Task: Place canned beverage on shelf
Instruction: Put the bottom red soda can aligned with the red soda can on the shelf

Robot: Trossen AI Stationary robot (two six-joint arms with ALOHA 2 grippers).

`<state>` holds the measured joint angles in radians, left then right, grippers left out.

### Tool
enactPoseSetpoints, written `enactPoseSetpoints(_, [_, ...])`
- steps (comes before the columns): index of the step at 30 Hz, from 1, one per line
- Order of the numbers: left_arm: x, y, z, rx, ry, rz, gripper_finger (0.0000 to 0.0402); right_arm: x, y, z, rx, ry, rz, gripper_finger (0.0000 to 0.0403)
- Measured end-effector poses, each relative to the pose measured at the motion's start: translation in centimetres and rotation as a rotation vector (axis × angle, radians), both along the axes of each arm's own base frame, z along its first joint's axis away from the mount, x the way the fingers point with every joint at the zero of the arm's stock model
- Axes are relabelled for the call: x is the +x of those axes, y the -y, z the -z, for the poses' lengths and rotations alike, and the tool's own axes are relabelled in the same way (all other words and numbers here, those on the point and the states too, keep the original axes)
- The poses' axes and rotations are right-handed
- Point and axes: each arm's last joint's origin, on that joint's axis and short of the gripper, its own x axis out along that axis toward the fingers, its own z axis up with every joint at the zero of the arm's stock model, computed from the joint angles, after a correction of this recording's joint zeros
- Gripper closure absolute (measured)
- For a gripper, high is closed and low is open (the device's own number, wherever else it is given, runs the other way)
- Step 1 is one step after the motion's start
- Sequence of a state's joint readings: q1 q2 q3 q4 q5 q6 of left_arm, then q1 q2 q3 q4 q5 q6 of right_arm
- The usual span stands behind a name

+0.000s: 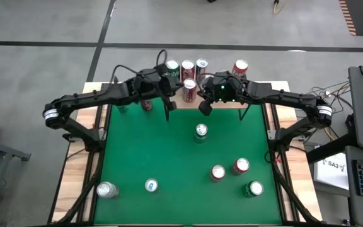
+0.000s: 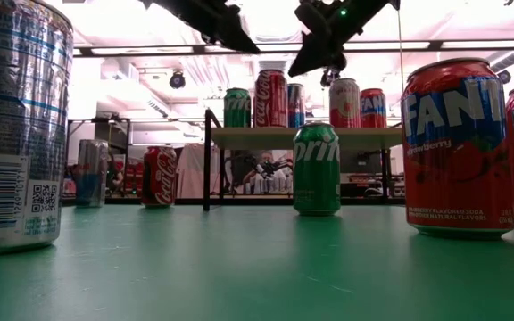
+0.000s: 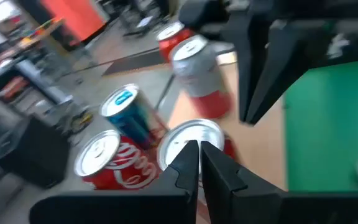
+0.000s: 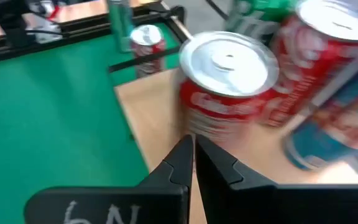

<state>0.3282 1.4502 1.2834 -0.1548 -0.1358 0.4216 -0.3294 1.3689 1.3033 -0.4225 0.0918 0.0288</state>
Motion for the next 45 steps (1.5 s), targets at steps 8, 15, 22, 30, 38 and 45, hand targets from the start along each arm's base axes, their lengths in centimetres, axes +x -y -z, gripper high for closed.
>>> enactPoseSetpoints(8, [-4.0, 1.6, 0.3, -0.039, 0.067, 0.153, 0.0401, 2.4, -0.7, 1.4, 0.004, 0.035, -0.036, 0.0394])
enactPoseSetpoints(15, [-7.8, 3.0, 1.6, 0.008, 0.208, 0.155, 0.0401, 3.0, -0.5, 1.7, 0.022, 0.067, 0.055, 0.0394])
enactPoseSetpoints(22, [-10.4, 3.9, 3.3, 0.078, 0.295, 0.164, 0.0402, 2.8, -0.5, 1.0, 0.01, 0.096, 0.107, 0.0394])
enactPoseSetpoints(30, [-11.5, 4.2, 3.4, 0.102, 0.324, 0.166, 0.0402, 2.6, -0.2, 1.0, -0.002, 0.075, 0.143, 0.0394])
enactPoseSetpoints(38, [-11.1, 4.1, 3.6, 0.099, 0.306, 0.165, 0.0402, 2.1, -0.1, 1.4, -0.019, 0.016, 0.218, 0.0394])
enactPoseSetpoints(45, [-11.0, 4.1, 3.7, 0.114, 0.293, 0.168, 0.0402, 1.9, 0.4, 1.3, -0.053, 0.006, 0.247, 0.0394])
